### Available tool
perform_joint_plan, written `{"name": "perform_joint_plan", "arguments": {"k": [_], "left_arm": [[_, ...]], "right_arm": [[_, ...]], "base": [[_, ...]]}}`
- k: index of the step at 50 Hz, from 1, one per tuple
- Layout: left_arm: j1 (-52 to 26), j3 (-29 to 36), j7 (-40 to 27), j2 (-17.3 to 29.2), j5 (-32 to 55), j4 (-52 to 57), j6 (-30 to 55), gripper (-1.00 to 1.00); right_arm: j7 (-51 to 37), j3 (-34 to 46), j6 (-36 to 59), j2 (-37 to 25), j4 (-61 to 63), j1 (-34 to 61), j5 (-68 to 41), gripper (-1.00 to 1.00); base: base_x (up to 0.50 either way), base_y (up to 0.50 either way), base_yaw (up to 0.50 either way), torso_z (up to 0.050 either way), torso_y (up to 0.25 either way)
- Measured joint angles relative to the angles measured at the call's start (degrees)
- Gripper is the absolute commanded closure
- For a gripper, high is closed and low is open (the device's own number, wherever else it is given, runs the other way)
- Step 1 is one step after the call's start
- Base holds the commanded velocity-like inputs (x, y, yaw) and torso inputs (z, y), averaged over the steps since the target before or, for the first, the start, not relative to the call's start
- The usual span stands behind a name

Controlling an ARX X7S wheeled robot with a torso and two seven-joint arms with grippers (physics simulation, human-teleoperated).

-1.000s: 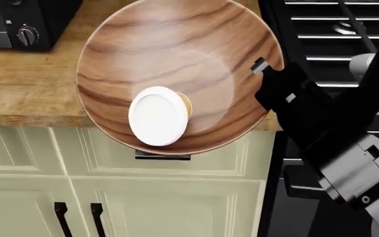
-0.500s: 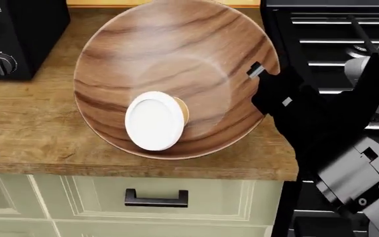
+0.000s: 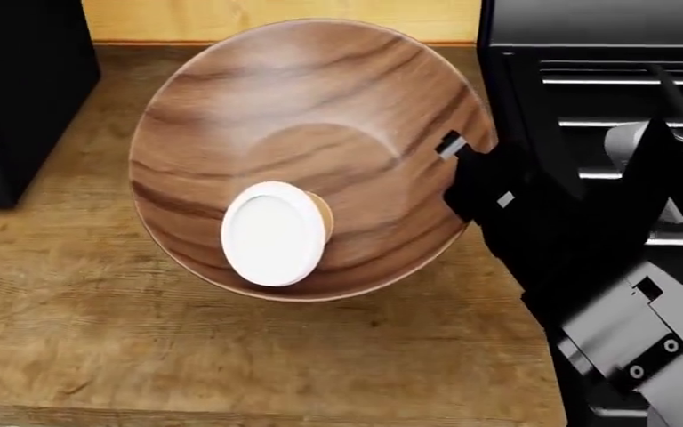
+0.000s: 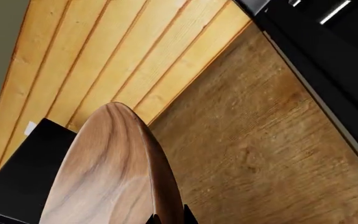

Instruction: Place the cup inside the bowl on the dining table and move the bowl to any counter.

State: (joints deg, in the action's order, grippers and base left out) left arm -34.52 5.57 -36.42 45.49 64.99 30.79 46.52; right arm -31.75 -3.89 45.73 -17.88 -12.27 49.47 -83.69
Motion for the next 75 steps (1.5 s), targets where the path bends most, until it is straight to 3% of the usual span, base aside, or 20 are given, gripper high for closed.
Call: {"name": "perform_joint_plan", "arguments": {"k": [9,75], "left_arm": [[0.75,-0.65,-0.11,0.53,0.57,0.45,-0.2,-1.0],[3.03,-1.02,0.09,0.87,0.55,0.93,-1.84,-1.0]], "right_arm": [[1.06,0.58,-0.76,0.54,-1.0,-1.02,0.85,1.0],[-0.25,2.92,-0.71,0.53,-2.71,-7.16,0.8,1.0]], "base": [[0.29,0.0,0.0,0.0,0.001],[0.0,0.0,0.0,0.0,0.0]]}}
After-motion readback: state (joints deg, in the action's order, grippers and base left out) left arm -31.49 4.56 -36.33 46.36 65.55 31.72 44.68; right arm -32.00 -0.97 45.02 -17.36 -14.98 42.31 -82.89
